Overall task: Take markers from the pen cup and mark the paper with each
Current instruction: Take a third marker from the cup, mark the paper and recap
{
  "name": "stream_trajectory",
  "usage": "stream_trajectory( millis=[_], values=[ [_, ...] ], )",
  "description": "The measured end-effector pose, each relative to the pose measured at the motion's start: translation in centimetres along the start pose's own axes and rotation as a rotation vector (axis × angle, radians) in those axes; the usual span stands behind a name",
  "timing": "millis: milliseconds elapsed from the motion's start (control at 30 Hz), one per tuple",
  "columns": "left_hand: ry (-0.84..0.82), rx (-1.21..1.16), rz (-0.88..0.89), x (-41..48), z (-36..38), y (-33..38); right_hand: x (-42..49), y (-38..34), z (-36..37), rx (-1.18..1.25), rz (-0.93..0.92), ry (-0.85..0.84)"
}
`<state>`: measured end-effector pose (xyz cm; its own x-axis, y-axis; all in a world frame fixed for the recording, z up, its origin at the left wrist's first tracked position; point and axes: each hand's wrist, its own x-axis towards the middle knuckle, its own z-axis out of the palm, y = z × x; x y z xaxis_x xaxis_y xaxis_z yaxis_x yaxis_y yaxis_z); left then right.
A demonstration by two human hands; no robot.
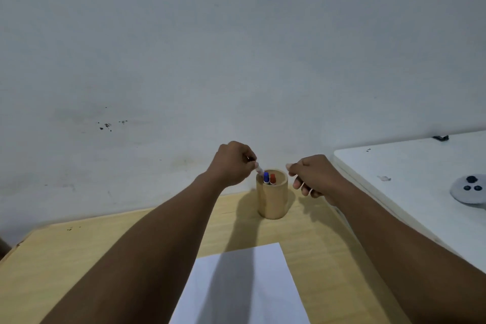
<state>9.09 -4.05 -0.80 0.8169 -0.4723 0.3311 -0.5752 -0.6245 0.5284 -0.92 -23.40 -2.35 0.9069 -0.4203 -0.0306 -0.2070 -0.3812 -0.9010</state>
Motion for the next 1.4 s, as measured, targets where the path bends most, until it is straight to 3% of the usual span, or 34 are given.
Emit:
stream_trajectory(
  millis=[267, 567, 800, 967, 1100, 1233, 1400],
  values=[
    [-0.132, 0.364, 0.189, -0.7, 2.3, 1.5, -0.1, 1.6, 1.8, 0.091, 0.037, -0.017],
    [-0.077, 0.346, 0.228, -0.2, 4.0, 2.7, -0.8, 2.7, 0.9, 0.157, 0.082, 0.009],
    [0.080, 0.056, 0.157, -0.2, 1.1, 4.1, -1.6, 1.2, 0.8, 0.289, 0.151, -0.004],
    [0.192, -0.167, 0.111, -1.8, -3.4, 5.7, -4.0, -1.9, 3.1, 0.489, 0.217, -0.193],
    [0.216, -0.288, 0.042, -4.0, -6.4, 5.1, -5.4, -4.3, 6.4, 0.787, 0.283, -0.322],
    [0.215, -0.351, -0.058, -7.8, -8.4, 2.3, -7.1, -6.5, 10.6, 1.124, 0.222, -0.280],
    [0.405, -0.661, -0.285, -12.7, -9.0, -3.1, -9.2, -8.2, 15.0, 1.196, 0.176, -0.273]
  ],
)
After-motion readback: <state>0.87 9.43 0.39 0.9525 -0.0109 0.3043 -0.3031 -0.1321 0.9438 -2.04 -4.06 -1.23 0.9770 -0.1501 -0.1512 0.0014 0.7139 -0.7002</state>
